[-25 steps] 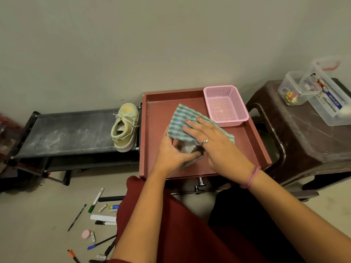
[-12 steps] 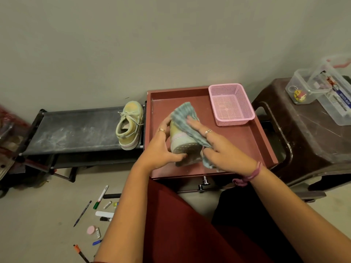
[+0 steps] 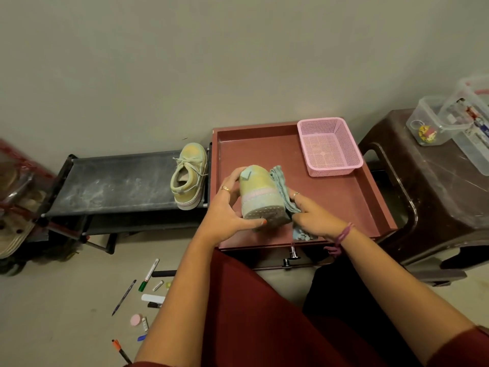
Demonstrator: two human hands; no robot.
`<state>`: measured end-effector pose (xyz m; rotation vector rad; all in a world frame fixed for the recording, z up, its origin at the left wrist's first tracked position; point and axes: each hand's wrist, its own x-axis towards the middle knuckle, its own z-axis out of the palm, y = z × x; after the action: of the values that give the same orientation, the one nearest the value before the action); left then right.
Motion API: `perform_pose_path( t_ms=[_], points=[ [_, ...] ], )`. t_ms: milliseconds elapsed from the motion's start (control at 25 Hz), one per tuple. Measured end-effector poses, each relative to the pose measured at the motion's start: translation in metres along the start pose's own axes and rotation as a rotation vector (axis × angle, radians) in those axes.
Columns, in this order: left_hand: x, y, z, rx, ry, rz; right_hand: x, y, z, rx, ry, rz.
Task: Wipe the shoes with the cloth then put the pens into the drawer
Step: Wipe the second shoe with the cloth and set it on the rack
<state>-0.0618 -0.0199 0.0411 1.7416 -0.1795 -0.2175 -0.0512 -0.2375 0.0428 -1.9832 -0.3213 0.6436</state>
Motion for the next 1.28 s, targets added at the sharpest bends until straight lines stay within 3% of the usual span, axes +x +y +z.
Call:
perform_pose_path(
  t_ms=[120,280,360,440,600,680,880,1000,1080,1160,1280],
  points=[
    [0.003,-0.007,0.012,-0.092,0.094,0.019,-0.005,-0.033,-0.005,-0.021,0.144,-0.092],
    [0.004,-0.016,0.035,-0.073,0.19,-0.015,-0.01,-0.043,0.014,-0.432,0.164,-0.471],
    [0.004,-0.018,0.04,-0.06,0.198,-0.002,-0.009,-0.024,0.016,-0.479,0.26,-0.552],
    [0.004,-0.012,0.042,-0.147,0.188,-0.001,-0.003,-0.002,0.015,-0.359,0.376,-0.523],
    [0.005,0.0,0.042,-0.177,0.212,0.035,0.007,0.011,0.017,-0.115,0.458,-0.218],
    [0.006,0.0,0.037,-0.156,0.216,0.039,0.003,-0.005,0.022,-0.155,0.439,-0.267],
    [0.001,-0.008,0.032,-0.159,0.265,-0.022,-0.015,-0.033,0.036,-0.924,0.45,-0.608],
    [-0.002,-0.018,0.027,-0.141,0.253,-0.032,-0.009,-0.027,0.039,-1.136,0.434,-0.723],
    [-0.003,-0.023,0.027,-0.132,0.268,-0.026,-0.003,-0.022,0.039,-1.091,0.417,-0.778],
    [-0.005,-0.027,0.028,-0.182,0.304,-0.033,0.008,-0.018,0.041,-0.848,0.379,-0.763],
    [-0.009,-0.034,0.025,-0.268,0.346,-0.045,0.027,-0.003,0.048,-0.452,0.4,-0.563]
  ],
)
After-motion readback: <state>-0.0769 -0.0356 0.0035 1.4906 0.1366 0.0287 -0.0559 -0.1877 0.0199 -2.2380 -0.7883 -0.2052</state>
